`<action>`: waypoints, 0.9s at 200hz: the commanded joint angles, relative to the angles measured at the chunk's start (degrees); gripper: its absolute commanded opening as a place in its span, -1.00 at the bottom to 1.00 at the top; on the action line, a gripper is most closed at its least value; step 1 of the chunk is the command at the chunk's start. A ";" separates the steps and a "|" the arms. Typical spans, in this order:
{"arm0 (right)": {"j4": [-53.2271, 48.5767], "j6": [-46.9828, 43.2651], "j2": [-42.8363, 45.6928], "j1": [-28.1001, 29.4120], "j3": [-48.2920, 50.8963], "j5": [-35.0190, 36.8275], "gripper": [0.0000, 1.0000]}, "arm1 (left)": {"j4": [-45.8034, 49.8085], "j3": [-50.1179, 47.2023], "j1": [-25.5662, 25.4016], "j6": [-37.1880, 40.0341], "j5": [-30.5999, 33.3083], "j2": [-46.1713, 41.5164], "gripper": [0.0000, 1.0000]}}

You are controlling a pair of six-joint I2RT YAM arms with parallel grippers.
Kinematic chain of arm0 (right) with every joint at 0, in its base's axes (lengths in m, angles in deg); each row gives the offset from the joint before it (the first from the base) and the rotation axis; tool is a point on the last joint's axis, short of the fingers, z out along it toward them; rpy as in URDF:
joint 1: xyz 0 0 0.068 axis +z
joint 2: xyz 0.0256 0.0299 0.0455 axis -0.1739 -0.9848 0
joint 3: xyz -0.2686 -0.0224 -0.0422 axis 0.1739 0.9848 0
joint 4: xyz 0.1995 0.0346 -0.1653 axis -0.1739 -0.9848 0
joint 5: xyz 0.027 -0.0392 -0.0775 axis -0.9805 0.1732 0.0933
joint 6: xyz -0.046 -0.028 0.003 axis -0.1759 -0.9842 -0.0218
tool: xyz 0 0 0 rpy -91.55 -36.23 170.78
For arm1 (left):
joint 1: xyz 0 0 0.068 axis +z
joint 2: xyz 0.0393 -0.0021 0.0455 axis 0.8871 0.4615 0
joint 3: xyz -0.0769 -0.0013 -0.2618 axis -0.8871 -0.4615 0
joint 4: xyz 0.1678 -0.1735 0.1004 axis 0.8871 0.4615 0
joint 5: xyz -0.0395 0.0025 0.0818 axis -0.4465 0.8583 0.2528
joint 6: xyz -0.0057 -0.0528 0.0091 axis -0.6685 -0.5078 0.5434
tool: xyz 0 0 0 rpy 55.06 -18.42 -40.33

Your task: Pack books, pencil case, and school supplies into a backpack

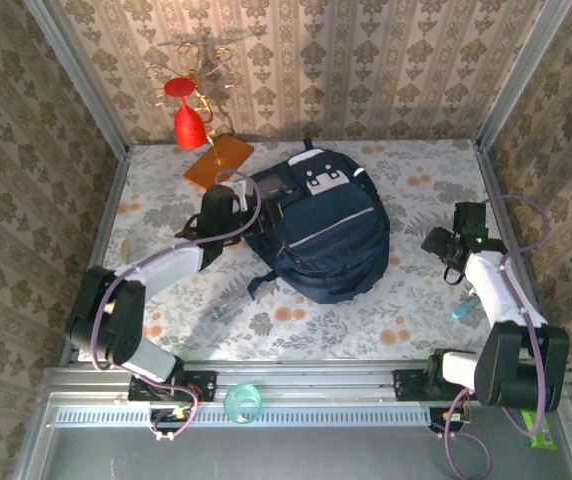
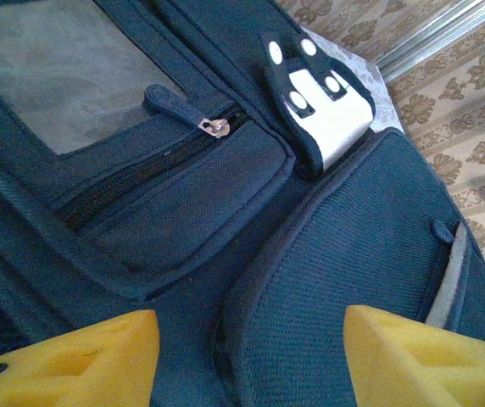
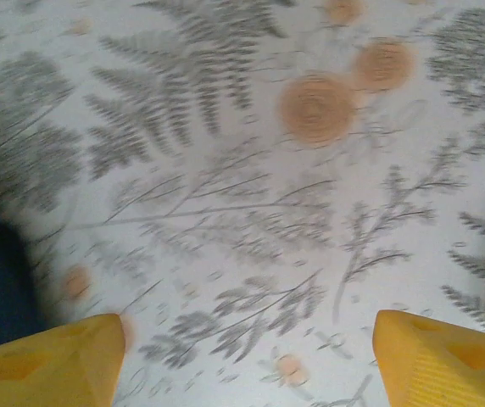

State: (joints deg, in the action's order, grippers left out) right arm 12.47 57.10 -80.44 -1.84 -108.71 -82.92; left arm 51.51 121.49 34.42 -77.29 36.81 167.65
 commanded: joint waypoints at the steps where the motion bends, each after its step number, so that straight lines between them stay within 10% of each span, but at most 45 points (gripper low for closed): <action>1: -1.18 1.63 -4.03 -4.66 -1.16 1.78 0.62 | -2.17 -1.80 -0.66 4.00 3.22 -4.18 0.22; 180: 7.31 9.12 -0.78 -19.21 7.97 1.82 0.95 | 4.35 9.53 -7.15 1.22 2.08 5.15 0.24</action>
State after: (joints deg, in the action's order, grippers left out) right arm 19.51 64.38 -79.19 -20.22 -101.65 -79.53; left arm 54.02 128.42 27.66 -74.99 41.20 172.06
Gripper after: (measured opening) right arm 0.972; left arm 0.621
